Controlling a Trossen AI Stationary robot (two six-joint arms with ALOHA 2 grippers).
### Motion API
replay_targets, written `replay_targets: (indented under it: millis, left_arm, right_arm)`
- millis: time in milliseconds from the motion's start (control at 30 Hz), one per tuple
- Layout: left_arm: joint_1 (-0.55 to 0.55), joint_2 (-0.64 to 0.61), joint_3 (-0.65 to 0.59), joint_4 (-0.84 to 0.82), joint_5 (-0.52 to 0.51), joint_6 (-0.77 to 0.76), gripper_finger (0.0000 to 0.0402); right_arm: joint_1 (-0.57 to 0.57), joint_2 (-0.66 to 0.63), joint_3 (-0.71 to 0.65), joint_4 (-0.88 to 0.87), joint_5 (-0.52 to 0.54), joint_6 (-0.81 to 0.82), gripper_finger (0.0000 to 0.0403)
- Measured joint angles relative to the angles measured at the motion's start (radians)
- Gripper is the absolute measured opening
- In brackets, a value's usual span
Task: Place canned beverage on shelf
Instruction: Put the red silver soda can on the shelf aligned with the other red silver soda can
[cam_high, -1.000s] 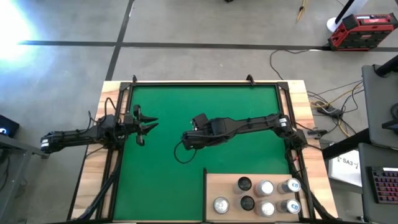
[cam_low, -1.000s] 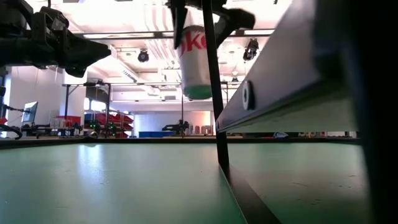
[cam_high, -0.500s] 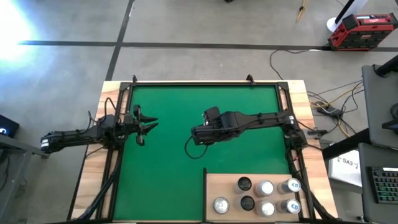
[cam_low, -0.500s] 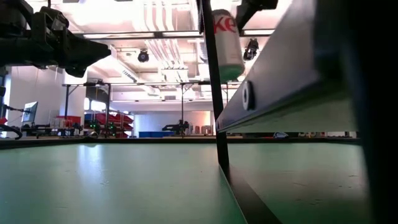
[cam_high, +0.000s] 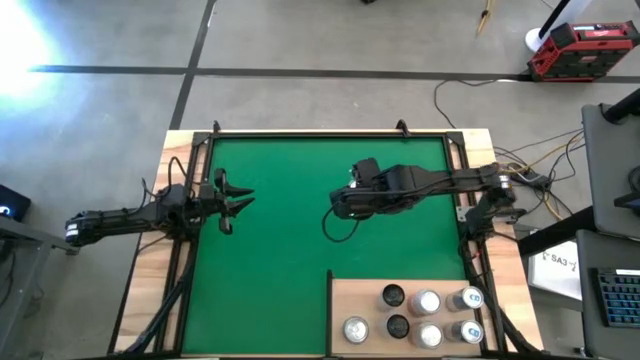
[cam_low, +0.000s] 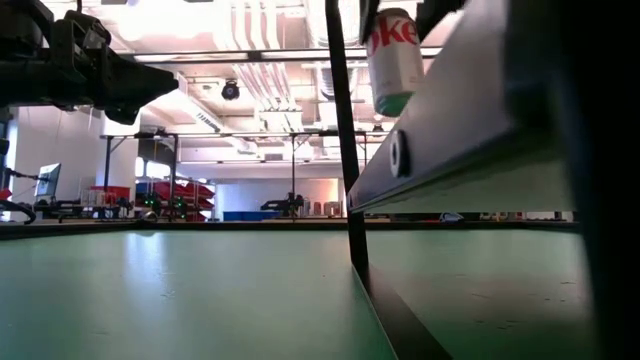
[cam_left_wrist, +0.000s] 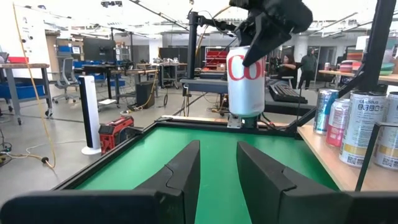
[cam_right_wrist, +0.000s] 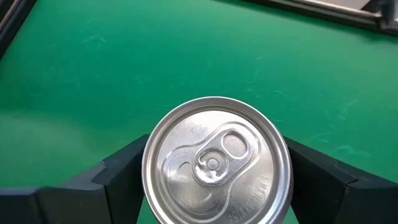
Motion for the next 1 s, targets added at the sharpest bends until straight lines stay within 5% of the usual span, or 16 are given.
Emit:
replay_targets:
  millis: [400, 1000]
  left_arm:
    - [0.000, 0.000, 0.000, 0.000, 0.000, 0.000, 0.0088]
    - [0.000, 0.000, 0.000, 0.000, 0.000, 0.000, 0.0088]
  right_arm:
    - [0.052, -0.269, -0.520, 0.452, -0.058, -0.065, 0.0291]
    - [0.312, -0.196, -0.562, 0.526, -0.004, -0.028, 0.0296]
